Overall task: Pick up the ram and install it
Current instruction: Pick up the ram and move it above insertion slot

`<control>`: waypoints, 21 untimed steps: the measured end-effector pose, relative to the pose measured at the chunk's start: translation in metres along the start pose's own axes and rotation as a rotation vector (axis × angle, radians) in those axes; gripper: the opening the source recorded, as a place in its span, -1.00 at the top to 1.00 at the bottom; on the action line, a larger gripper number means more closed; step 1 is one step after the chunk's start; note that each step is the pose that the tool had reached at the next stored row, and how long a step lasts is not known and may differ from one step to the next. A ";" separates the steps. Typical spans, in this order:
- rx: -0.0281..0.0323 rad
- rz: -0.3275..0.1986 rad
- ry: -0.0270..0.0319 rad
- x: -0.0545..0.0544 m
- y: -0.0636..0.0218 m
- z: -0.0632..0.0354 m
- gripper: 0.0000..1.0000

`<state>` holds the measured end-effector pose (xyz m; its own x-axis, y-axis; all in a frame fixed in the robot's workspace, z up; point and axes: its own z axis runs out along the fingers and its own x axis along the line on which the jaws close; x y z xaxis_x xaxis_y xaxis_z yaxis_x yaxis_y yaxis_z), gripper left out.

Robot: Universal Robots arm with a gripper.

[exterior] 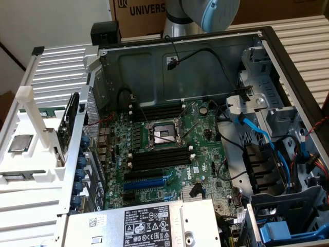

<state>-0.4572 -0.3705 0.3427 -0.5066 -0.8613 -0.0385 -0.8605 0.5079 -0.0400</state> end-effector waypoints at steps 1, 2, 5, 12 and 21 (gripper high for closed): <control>-0.0008 -0.017 -0.0010 0.000 0.0000 0.0011 0.80; -0.0016 -0.036 -0.0018 0.000 0.0001 0.0022 0.80; -0.0039 -0.092 -0.0041 0.000 0.0002 0.0052 0.80; -0.0129 -0.217 -0.0068 0.003 -0.0008 0.0125 0.80; -0.0156 -0.252 -0.0076 0.021 -0.0104 0.0269 0.80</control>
<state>-0.4572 -0.3931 0.3154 -0.2759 -0.9605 -0.0368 -0.9602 0.2772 -0.0339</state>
